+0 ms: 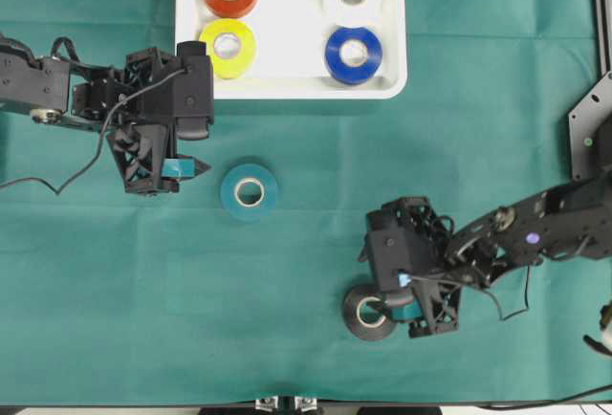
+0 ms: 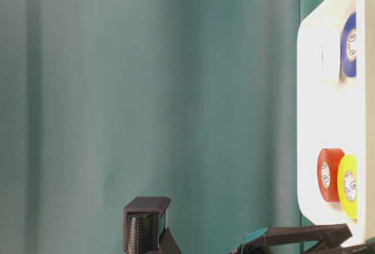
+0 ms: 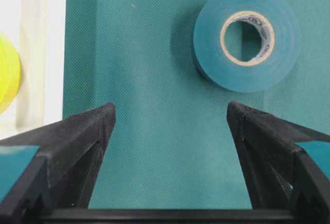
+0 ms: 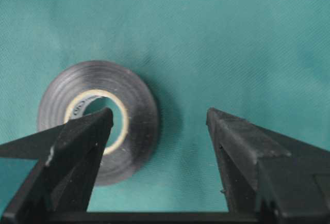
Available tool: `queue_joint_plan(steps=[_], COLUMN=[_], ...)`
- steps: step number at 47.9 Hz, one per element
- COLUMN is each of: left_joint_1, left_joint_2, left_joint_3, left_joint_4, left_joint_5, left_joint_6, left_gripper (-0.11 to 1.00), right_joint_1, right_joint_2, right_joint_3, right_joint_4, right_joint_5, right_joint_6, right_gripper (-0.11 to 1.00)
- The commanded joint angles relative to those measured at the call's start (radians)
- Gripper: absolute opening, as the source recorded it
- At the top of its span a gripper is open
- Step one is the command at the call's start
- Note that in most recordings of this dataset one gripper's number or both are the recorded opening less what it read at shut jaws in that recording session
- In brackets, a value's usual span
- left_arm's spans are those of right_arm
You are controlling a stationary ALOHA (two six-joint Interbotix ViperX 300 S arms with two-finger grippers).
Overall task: Put the tape alternately from left to right into the white case.
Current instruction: 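Move the right gripper down onto the black roll, then grip the black roll through its hole with the right gripper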
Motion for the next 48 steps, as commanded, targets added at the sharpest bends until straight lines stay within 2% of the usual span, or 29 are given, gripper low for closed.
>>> queue_joint_plan(steps=[1,12,35,39,45,48], left_joint_1=[-0.005,-0.012,-0.014,-0.014,-0.014,-0.014], left_joint_2=[-0.008,-0.008,-0.008,-0.008,-0.008,-0.008], left_joint_3=[-0.008,-0.008,-0.008,-0.009,-0.011,-0.012], left_joint_4=[-0.002,-0.002,-0.002,0.0,0.0,-0.002], left_joint_5=[-0.017,-0.038,-0.038,-0.04,-0.038,-0.038], left_joint_6=[0.0,0.0,0.002,0.002,0.002,0.002], left_gripper=[0.42,0.42,0.42,0.42,0.42,0.42], right_joint_1=[0.012,0.015,0.015,0.015,0.015,0.015], right_joint_2=[0.006,0.041,0.074,0.072,0.055,0.044], right_joint_3=[-0.028,-0.035,-0.063,-0.066,-0.064,-0.064], right_joint_4=[0.002,0.002,-0.003,-0.003,-0.003,-0.003], right_joint_5=[0.003,0.003,0.11,0.118,0.117,0.115], right_joint_6=[0.028,0.08,0.08,0.08,0.08,0.08], right_gripper=[0.79,0.79,0.77,0.65,0.31,0.26])
